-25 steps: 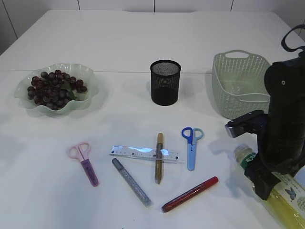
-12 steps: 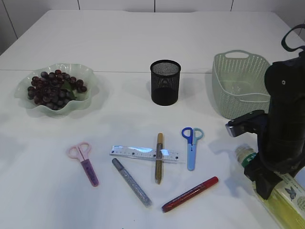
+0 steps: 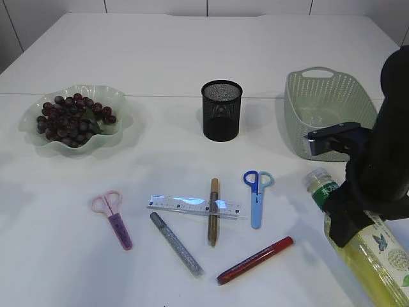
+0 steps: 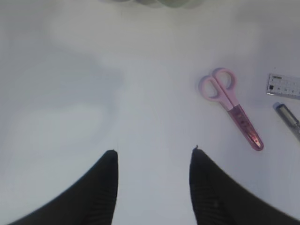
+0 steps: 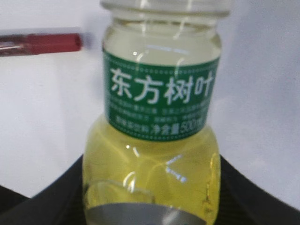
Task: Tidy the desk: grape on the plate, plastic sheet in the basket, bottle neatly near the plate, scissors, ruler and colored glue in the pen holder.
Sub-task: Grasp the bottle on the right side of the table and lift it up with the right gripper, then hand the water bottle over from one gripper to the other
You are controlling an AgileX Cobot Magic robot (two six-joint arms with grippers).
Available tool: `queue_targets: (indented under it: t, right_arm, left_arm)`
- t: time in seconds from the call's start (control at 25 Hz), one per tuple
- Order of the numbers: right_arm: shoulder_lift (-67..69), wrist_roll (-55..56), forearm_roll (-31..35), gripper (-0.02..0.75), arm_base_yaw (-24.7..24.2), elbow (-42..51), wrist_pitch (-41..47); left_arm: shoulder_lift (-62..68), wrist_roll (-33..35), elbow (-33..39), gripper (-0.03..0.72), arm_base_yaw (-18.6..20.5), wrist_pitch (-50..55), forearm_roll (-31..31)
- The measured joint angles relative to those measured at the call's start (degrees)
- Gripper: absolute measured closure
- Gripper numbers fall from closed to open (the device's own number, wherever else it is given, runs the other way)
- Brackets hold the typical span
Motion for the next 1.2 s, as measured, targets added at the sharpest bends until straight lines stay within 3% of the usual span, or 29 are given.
queue_targets:
  t: [0.4, 0.88, 1.2]
  right_arm:
    - [-9.11, -16.79, 23.51, 0.29, 0.0, 0.49, 1.68]
    - [-12.04, -46.49, 63.78, 0.29, 0.0, -0.98, 9.0]
    - [-12.04, -66.73, 77.9, 0.291, 0.0, -1.12, 8.86]
  left_arm:
    - [0.0, 0.0, 0.0, 0.326, 0.0, 0.0, 0.0]
    - [0.0, 0.0, 0.0, 0.326, 0.0, 0.0, 0.0]
    - [0.0, 0.0, 0.0, 0.326, 0.0, 0.0, 0.0]
